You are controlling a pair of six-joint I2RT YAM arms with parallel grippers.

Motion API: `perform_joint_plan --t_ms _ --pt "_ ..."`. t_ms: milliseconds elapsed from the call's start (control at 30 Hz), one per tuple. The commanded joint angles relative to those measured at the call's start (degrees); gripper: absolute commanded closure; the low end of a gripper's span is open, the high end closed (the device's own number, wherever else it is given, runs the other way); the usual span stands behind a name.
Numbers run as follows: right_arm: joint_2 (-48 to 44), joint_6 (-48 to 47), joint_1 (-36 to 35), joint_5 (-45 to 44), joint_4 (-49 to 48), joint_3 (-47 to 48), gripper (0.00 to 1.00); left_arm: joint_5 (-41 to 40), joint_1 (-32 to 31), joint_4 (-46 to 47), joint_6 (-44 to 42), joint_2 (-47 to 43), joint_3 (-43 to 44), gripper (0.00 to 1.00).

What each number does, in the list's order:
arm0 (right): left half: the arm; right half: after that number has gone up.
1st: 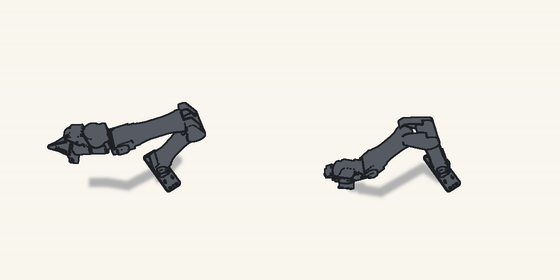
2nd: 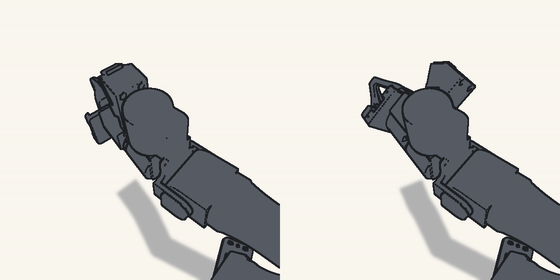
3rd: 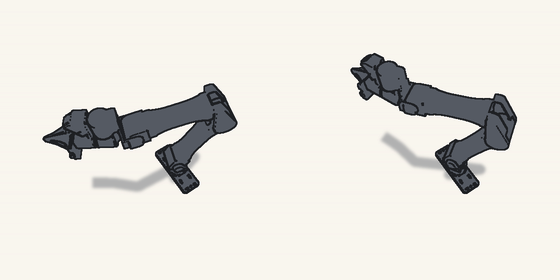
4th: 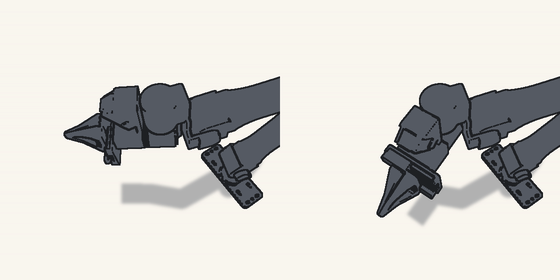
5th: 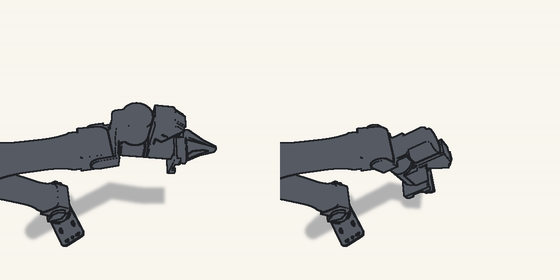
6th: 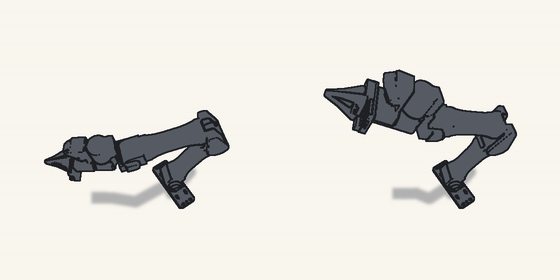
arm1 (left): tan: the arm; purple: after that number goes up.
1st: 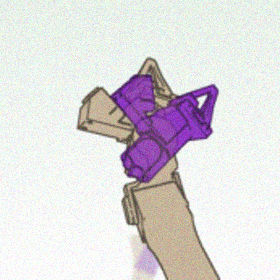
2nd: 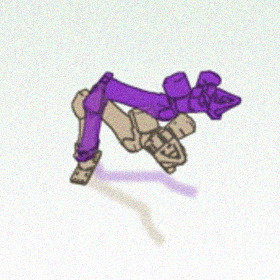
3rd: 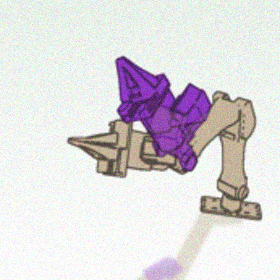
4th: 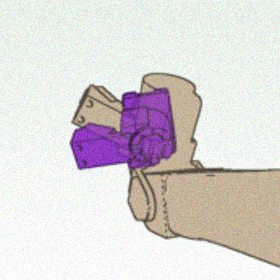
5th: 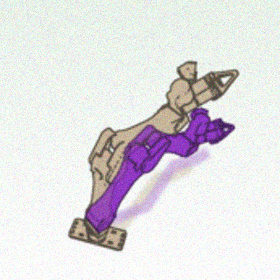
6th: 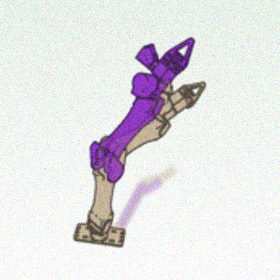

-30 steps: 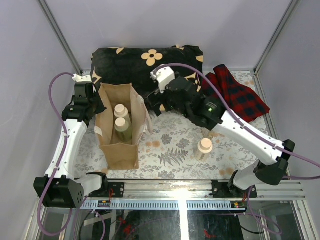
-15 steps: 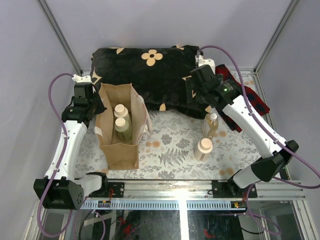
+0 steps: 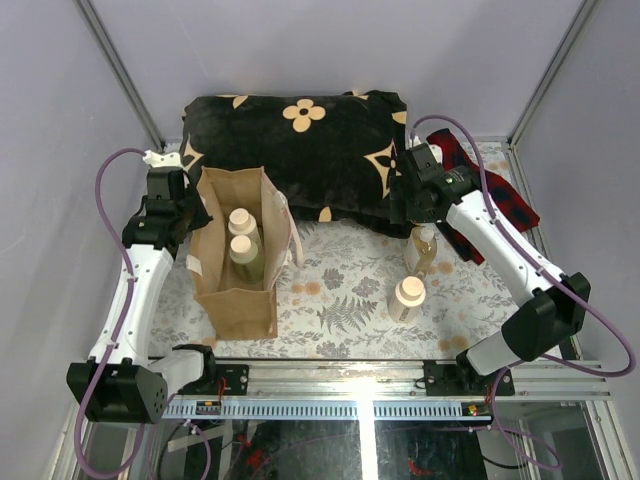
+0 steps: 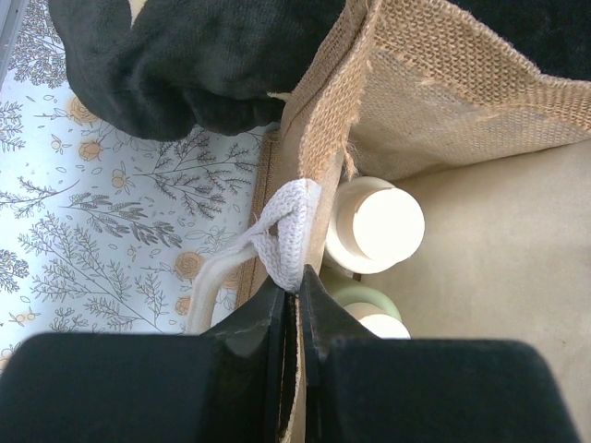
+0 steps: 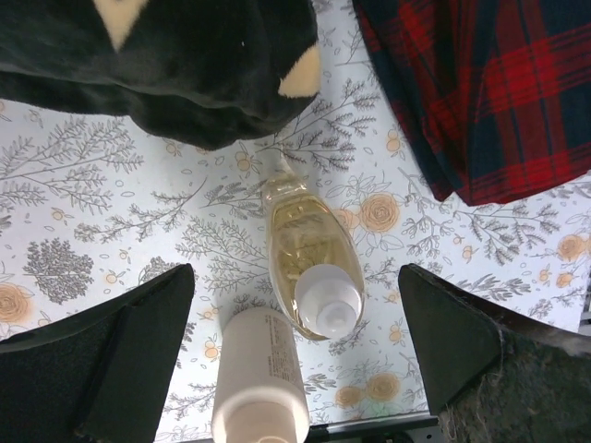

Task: Place the personal care products into the canvas bag

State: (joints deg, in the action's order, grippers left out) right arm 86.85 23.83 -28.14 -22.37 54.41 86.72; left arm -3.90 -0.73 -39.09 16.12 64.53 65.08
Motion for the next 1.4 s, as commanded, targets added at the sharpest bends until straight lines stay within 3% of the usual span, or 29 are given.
perform_joint_plan --t_ms 0,300,767,867,1067,1267,1367 --pt "-1.2 0.0 1.2 2.5 -3.4 -3.6 0.01 1.2 0.2 1.9 0.4 -1.0 -0.8 1.00" --pt "0.4 -1.0 1.8 5.3 -8.1 -10.1 0.00 1.2 0.2 1.8 0.8 -0.4 -0.3 1.00" --pt "1.9 -2.8 1.9 4.9 -10.4 -14.4 0.16 1.1 0.2 2.2 1.1 0.5 0.2 1.00" --pt "2.4 -2.9 1.9 4.8 -10.8 -15.2 0.26 1.1 0.2 2.3 1.1 0.7 0.3 1.00" --pt "2.5 -3.2 2.1 4.6 -11.0 -15.5 0.64 1.0 0.1 2.4 0.8 1.0 0.3 1.00" --pt "3.1 -4.1 2.2 4.6 -9.3 -12.2 0.88 1.1 0.1 2.6 0.8 1.5 0.6 1.00" --pt "3.2 -4.9 2.2 5.2 -7.8 -8.5 0.93 0.9 0.2 2.6 0.8 1.6 0.8 1.00"
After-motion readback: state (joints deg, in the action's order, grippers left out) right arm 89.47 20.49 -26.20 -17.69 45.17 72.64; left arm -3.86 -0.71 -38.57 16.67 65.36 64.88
